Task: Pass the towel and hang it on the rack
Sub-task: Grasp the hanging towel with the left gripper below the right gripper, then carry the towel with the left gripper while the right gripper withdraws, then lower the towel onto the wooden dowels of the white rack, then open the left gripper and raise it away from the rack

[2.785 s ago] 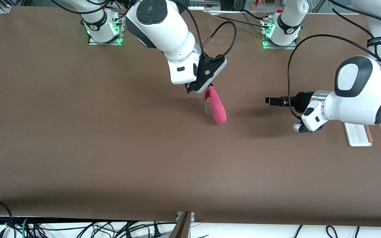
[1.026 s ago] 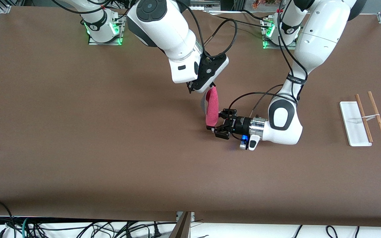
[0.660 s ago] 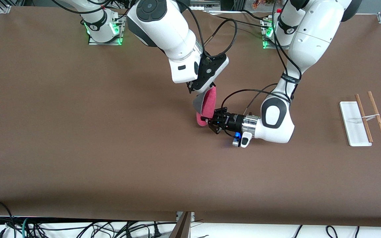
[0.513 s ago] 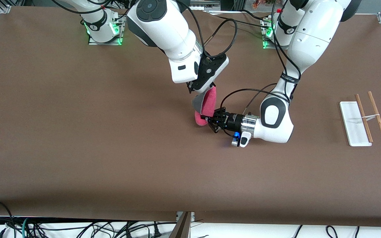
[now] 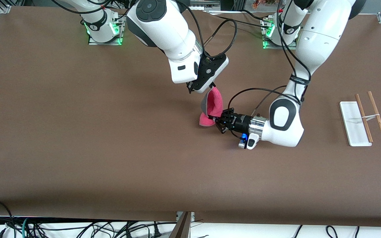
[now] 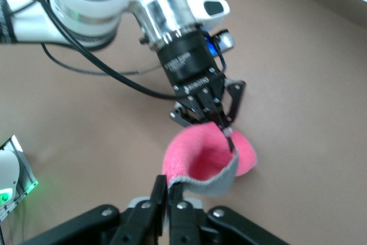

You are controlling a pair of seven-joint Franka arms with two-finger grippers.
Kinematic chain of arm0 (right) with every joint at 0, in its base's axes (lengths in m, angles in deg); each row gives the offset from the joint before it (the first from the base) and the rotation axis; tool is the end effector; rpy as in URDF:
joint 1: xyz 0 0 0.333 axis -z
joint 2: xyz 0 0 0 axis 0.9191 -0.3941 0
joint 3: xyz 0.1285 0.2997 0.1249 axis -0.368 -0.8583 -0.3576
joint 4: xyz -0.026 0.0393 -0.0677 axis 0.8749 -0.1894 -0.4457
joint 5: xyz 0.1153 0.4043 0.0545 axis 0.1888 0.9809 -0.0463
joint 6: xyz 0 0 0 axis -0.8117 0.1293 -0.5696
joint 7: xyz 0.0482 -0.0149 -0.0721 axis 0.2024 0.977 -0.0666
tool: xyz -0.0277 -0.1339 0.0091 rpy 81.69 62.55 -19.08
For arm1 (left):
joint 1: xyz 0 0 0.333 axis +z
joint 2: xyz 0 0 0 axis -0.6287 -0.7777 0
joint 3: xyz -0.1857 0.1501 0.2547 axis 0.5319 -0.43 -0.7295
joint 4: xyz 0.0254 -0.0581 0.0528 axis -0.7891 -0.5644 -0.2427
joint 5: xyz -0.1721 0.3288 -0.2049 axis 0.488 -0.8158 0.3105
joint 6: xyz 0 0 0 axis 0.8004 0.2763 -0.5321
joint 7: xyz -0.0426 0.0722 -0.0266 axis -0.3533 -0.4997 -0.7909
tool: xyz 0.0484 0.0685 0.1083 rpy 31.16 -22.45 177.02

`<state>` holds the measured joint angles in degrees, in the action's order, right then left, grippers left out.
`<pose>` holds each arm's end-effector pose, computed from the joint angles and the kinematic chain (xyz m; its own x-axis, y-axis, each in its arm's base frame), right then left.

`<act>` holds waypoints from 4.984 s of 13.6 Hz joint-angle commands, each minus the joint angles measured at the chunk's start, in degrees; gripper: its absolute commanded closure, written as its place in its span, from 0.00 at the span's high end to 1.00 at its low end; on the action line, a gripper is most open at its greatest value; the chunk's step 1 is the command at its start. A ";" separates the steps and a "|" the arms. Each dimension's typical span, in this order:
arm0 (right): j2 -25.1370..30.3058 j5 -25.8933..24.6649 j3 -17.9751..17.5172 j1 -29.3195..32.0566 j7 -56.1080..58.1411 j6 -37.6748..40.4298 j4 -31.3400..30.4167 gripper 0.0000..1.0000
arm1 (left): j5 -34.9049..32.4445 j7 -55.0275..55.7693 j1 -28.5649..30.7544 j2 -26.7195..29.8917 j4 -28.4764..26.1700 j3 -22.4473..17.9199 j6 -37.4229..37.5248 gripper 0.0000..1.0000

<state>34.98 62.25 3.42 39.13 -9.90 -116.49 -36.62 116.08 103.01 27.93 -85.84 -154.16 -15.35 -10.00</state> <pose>0.5648 0.5744 0.5333 0.7128 0.6203 0.3273 0.6995 -0.6627 -0.2673 0.6706 -0.3018 0.2370 0.3901 0.1928 -0.9004 0.8504 -0.4504 0.2720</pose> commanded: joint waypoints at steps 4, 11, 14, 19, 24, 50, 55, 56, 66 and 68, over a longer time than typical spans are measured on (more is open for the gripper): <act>0.75 0.07 0.48 0.51 -0.08 0.73 0.56 1.00 | -17.65 0.63 5.39 6.91 0.33 0.10 8.52 0.00; 3.21 -0.11 1.09 10.33 0.36 12.40 0.56 1.00 | -43.77 -6.71 12.59 8.15 16.49 0.02 29.00 0.00; 3.74 -0.46 2.05 16.75 0.80 15.92 0.47 1.00 | -50.61 -20.51 19.00 8.41 17.03 0.10 29.81 0.00; 11.55 -1.95 14.25 21.67 0.18 23.32 -1.10 1.00 | -58.90 -38.91 27.17 7.63 16.15 -0.25 29.46 0.00; 20.95 -4.05 16.30 30.91 0.36 23.67 -10.76 1.00 | -70.75 -55.68 32.54 5.87 16.33 -0.34 25.53 0.00; 28.70 -4.86 19.29 33.55 9.50 35.96 -18.16 1.00 | -82.46 -79.09 41.96 2.96 16.77 -0.07 7.31 1.00; 28.18 -4.59 19.38 33.47 9.41 37.47 -18.08 1.00 | -82.46 -78.82 41.87 2.96 16.77 0.28 7.31 1.00; 27.91 -4.59 19.38 33.55 9.76 37.47 -17.81 1.00 | -82.46 -78.56 41.87 2.96 16.77 0.28 7.31 1.00; 27.12 -4.68 19.29 33.38 9.94 36.94 -17.37 1.00 | -83.34 -70.84 29.23 15.34 16.77 0.72 18.73 1.00; 27.03 -4.59 19.37 33.55 9.77 36.85 -17.28 1.00 | -82.46 -66.11 25.63 18.15 16.77 0.89 20.22 1.00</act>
<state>61.60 56.64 22.73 72.23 -0.66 -79.26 -53.38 34.98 33.25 56.22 -70.58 -136.39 -14.27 8.71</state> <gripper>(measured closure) 0.000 0.000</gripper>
